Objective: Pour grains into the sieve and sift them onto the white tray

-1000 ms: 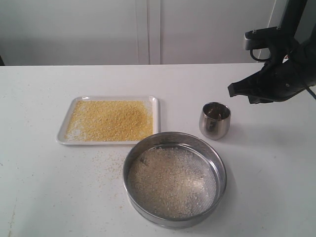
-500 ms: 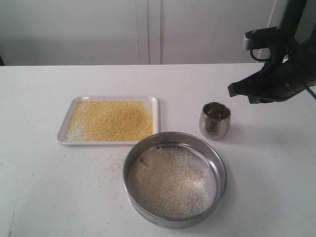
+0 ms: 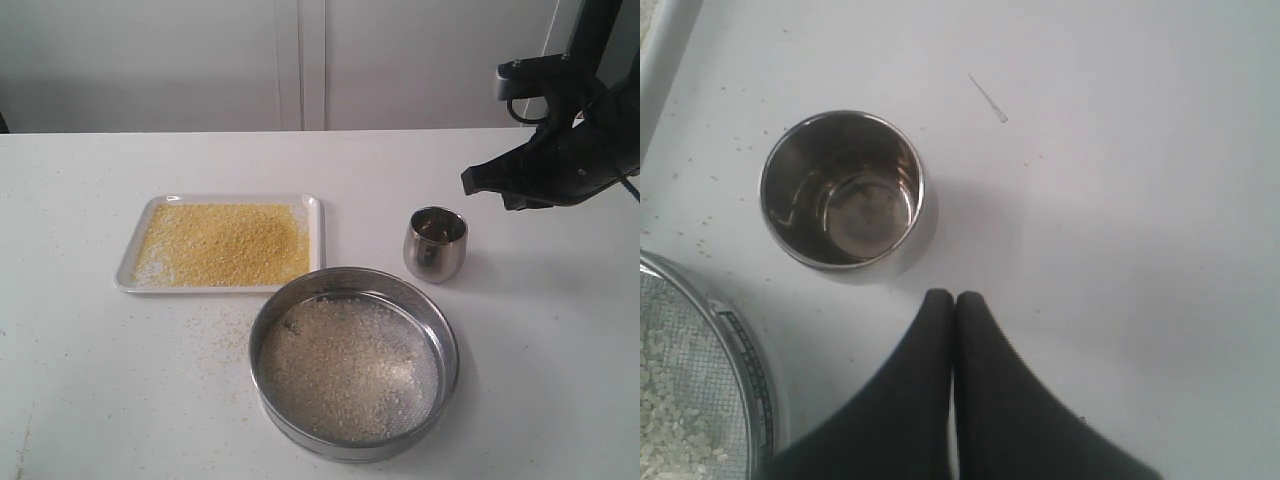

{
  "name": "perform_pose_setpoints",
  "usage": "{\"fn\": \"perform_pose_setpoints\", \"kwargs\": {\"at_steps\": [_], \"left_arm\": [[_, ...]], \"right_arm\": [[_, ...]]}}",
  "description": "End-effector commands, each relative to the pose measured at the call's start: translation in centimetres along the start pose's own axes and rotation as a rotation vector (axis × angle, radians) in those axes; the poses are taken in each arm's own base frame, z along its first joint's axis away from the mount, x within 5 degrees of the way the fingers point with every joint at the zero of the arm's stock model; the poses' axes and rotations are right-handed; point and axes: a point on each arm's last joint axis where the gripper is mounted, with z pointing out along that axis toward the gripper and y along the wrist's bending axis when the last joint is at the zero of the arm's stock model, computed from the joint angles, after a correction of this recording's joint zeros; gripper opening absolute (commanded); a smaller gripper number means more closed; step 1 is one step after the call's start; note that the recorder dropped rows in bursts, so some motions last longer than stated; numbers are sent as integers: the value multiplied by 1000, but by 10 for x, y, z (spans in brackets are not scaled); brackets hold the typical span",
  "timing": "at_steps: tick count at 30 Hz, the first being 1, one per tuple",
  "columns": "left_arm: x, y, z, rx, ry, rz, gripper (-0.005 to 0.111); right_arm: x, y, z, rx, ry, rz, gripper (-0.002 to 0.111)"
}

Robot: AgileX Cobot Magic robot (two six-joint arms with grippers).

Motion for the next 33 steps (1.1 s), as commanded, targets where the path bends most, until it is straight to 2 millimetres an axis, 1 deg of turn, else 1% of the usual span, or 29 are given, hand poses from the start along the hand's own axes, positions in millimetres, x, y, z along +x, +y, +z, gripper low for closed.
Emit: {"fn": "perform_pose_setpoints", "kwargs": {"at_steps": [1, 15, 33], "left_arm": [[2, -1, 0, 14, 4, 12, 0], [2, -3, 0, 31, 5, -26, 0], [2, -3, 0, 31, 5, -26, 0]], "right_arm": [[-3, -3, -2, 8, -20, 6, 0], [-3, -3, -2, 8, -20, 6, 0], [-3, -3, -2, 8, -20, 6, 0]]}}
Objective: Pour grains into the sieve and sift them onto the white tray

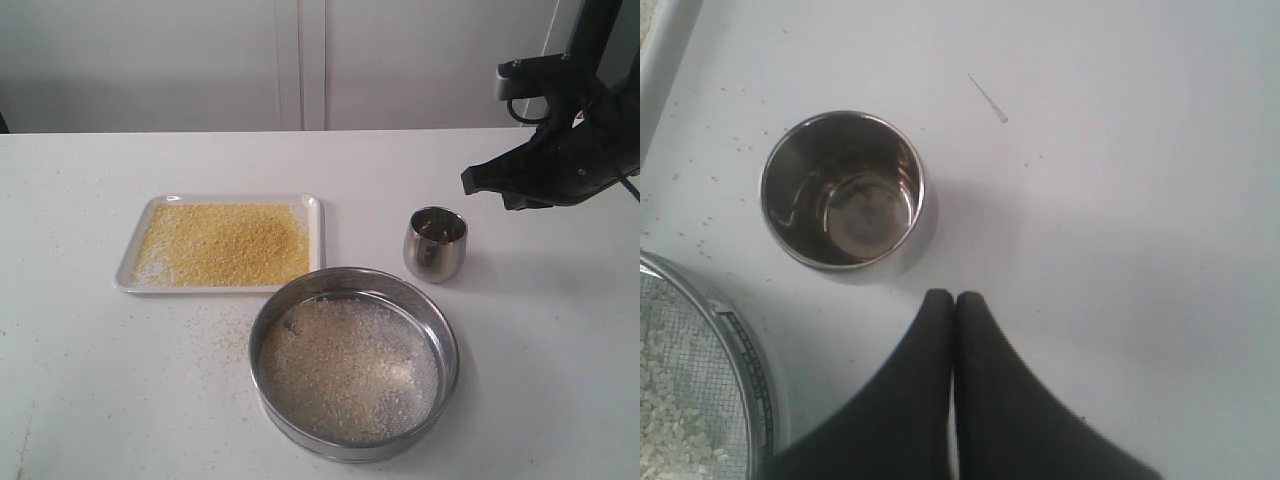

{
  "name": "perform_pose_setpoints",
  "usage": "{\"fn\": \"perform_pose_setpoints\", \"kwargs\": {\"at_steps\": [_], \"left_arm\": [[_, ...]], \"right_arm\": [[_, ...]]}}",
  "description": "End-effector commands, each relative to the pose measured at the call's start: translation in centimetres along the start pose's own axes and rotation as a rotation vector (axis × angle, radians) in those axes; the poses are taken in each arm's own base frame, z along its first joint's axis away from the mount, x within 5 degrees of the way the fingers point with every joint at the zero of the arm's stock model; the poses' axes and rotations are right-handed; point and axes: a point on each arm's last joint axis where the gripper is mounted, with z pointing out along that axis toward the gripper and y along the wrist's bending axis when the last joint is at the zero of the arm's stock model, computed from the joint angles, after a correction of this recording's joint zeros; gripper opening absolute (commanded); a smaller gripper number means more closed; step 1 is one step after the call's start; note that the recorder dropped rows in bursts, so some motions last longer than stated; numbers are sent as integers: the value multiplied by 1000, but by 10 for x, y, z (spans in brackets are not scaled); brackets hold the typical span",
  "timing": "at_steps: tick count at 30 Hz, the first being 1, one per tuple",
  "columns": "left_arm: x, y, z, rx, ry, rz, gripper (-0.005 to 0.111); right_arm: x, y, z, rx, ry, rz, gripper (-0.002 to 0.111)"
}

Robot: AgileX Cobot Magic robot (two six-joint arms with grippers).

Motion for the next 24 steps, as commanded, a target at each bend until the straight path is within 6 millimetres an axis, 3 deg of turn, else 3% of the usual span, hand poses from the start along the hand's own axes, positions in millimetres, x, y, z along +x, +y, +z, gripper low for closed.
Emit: {"fn": "perform_pose_setpoints", "kwargs": {"at_steps": [1, 8, 11, 13, 18, 24], "left_arm": [[1, -1, 0, 5, 2, -16, 0], [1, -1, 0, 5, 2, -16, 0], [1, -1, 0, 5, 2, -16, 0], [1, -1, 0, 5, 2, -16, 0], [1, -1, 0, 5, 2, -16, 0], [1, -1, 0, 5, 2, -16, 0]], "right_arm": [[-3, -3, -2, 8, -20, 4, 0], [-3, -4, -3, 20, -21, -30, 0], [-7, -3, -15, 23, -74, -32, 0], [-10, -3, -31, 26, -117, -36, 0], [-13, 1, -97, 35, -302, -51, 0], [-1, 6, -170, 45, -541, -60, 0]]}}
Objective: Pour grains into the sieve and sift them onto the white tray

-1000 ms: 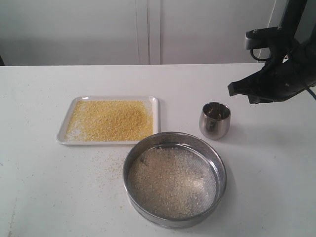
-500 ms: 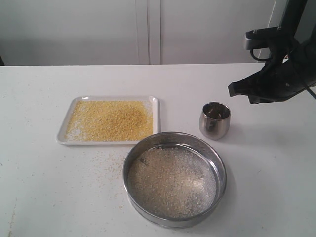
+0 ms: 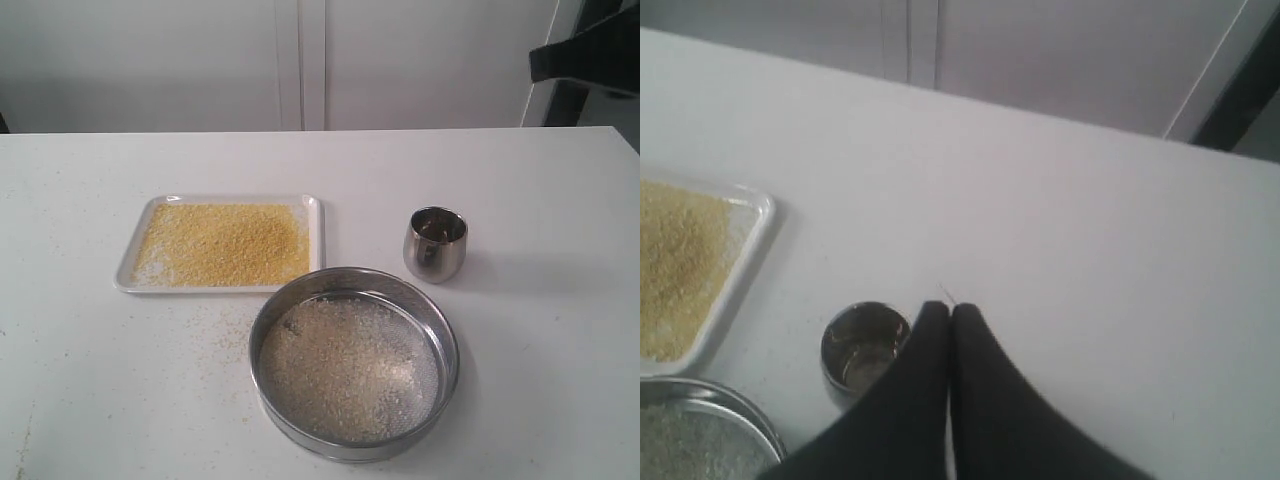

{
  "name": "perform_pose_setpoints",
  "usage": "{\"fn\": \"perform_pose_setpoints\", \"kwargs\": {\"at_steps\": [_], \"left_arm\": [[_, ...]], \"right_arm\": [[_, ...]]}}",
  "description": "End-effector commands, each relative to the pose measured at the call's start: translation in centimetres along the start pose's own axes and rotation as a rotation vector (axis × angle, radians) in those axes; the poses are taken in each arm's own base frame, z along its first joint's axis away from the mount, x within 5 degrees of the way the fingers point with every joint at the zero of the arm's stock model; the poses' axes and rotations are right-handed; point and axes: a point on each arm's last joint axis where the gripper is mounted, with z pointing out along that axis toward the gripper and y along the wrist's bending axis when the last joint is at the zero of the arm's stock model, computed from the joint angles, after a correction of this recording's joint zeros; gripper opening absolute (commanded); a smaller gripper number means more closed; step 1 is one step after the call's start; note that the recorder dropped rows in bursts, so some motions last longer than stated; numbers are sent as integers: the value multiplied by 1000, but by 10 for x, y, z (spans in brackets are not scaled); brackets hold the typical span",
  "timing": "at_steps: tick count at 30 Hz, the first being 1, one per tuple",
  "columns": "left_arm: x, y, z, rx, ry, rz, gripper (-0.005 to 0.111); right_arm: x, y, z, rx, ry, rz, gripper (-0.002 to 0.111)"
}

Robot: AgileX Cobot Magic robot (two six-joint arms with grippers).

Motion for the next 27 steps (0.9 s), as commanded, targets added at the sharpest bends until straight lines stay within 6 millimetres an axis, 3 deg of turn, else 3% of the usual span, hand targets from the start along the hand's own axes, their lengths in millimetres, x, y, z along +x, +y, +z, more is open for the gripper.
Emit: {"fn": "perform_pose_setpoints", "kwargs": {"at_steps": [1, 7, 14, 27], "left_arm": [[1, 0, 0, 2, 3, -10, 0], [2, 0, 0, 2, 5, -9, 0], [2, 0, 0, 2, 5, -9, 0], [2, 0, 0, 2, 5, -9, 0]], "right_arm": [[-2, -1, -41, 28, -198, -17, 0], [29, 0, -72, 45, -358, -20, 0], [66, 1, -94, 79, -424, -83, 0], [131, 4, -112, 76, -459, -60, 0]]}}
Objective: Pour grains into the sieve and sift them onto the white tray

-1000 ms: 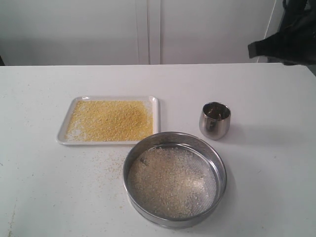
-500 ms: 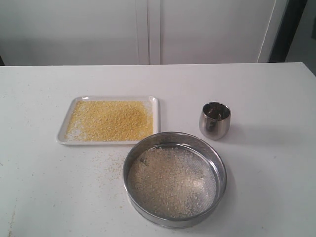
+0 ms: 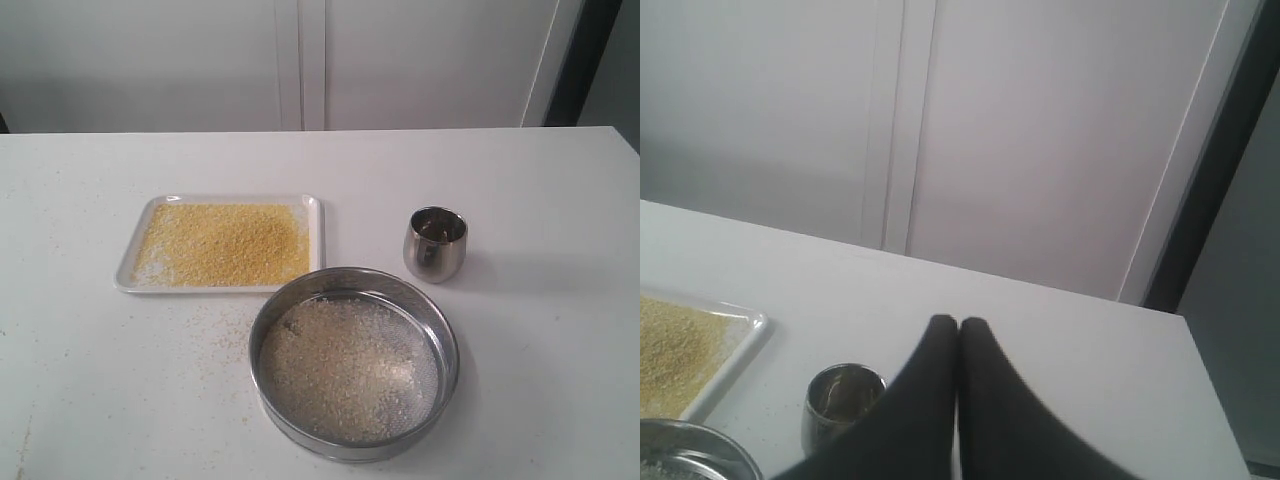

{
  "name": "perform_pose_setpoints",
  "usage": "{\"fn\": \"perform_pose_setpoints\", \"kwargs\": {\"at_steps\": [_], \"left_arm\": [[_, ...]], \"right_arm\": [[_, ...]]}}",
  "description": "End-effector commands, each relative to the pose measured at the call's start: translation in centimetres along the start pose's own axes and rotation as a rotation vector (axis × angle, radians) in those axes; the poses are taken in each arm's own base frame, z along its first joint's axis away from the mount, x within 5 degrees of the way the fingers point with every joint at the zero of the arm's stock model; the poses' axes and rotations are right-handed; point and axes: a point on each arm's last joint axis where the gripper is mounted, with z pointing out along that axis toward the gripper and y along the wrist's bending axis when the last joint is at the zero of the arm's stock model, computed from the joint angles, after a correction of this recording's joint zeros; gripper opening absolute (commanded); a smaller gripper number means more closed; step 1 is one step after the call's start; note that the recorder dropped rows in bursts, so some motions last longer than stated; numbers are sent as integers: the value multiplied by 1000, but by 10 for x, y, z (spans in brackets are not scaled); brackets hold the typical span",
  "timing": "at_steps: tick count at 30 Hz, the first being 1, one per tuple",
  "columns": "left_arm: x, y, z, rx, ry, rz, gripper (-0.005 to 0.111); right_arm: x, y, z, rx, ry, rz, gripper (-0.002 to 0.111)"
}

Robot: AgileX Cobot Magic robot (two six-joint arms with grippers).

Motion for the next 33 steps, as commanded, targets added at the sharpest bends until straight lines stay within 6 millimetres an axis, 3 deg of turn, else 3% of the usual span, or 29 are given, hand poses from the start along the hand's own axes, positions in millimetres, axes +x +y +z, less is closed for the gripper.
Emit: {"fn": "perform_pose_setpoints", "kwargs": {"at_steps": [1, 7, 22, 33], "left_arm": [[2, 0, 0, 2, 5, -9, 0], [2, 0, 0, 2, 5, -9, 0], [2, 0, 0, 2, 5, -9, 0], [2, 0, 0, 2, 5, -9, 0]], "right_arm": [[15, 1, -14, 12, -27, 9, 0], [29, 2, -30, 15, -61, 19, 0], [45, 3, -31, 10, -5, 107, 0], [93, 8, -40, 11, -12, 101, 0]]}}
